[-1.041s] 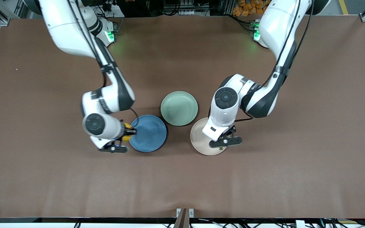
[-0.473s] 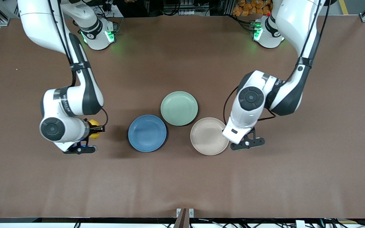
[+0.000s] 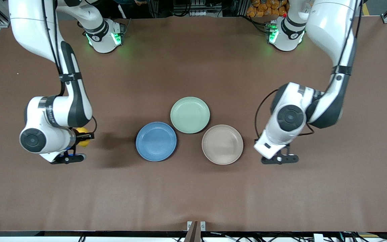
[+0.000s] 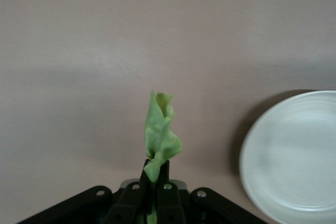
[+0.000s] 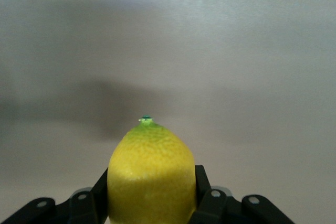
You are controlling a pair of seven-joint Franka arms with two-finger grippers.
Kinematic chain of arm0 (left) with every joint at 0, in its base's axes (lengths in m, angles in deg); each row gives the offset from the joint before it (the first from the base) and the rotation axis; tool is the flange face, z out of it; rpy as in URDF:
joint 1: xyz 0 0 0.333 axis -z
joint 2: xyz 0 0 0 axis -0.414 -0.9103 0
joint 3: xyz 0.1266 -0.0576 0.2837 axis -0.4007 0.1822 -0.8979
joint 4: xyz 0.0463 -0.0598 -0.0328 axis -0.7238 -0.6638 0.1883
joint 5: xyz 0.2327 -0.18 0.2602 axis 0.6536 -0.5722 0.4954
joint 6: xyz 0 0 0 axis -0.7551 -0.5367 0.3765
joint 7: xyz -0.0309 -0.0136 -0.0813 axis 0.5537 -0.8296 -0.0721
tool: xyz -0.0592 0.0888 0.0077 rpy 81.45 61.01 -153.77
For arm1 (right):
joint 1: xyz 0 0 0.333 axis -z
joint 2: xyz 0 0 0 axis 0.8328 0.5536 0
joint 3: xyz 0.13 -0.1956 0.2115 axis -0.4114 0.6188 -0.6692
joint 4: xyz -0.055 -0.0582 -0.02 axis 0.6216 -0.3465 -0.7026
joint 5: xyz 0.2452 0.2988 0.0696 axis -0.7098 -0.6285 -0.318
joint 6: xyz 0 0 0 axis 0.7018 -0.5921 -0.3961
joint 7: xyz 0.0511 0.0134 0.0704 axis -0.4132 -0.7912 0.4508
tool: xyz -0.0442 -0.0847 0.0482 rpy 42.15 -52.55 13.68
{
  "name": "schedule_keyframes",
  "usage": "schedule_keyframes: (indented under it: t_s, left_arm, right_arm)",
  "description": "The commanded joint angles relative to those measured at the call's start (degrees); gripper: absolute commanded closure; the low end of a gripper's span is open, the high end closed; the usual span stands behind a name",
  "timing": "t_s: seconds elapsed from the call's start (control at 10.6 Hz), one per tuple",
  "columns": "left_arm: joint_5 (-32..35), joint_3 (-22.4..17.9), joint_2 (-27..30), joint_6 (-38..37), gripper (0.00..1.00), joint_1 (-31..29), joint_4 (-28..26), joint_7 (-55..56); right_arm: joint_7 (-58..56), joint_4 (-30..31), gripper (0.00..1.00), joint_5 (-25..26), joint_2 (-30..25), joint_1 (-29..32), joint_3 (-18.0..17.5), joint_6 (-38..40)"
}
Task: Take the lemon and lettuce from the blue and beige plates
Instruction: 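Lift the lettuce with the left gripper while the right gripper lifts the lemon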
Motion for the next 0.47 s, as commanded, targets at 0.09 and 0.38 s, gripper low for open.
schedule_keyframes:
  t_s: [0.09, 0.38]
  left_arm:
    - [-1.51, 0.54, 0.85, -0.74, 1.00, -4.54, -1.59, -8.43]
    - [-1.51, 0.54, 0.94, -0.83, 0.91, -7.01, -3.26, -11.69]
  right_arm:
    - [-1.76, 9.60, 0.74, 0.93, -2.52, 0.47, -0.29, -11.10]
    - [-3.60, 16.82, 0.74, 0.84, -3.93, 0.73, -0.29, -20.95]
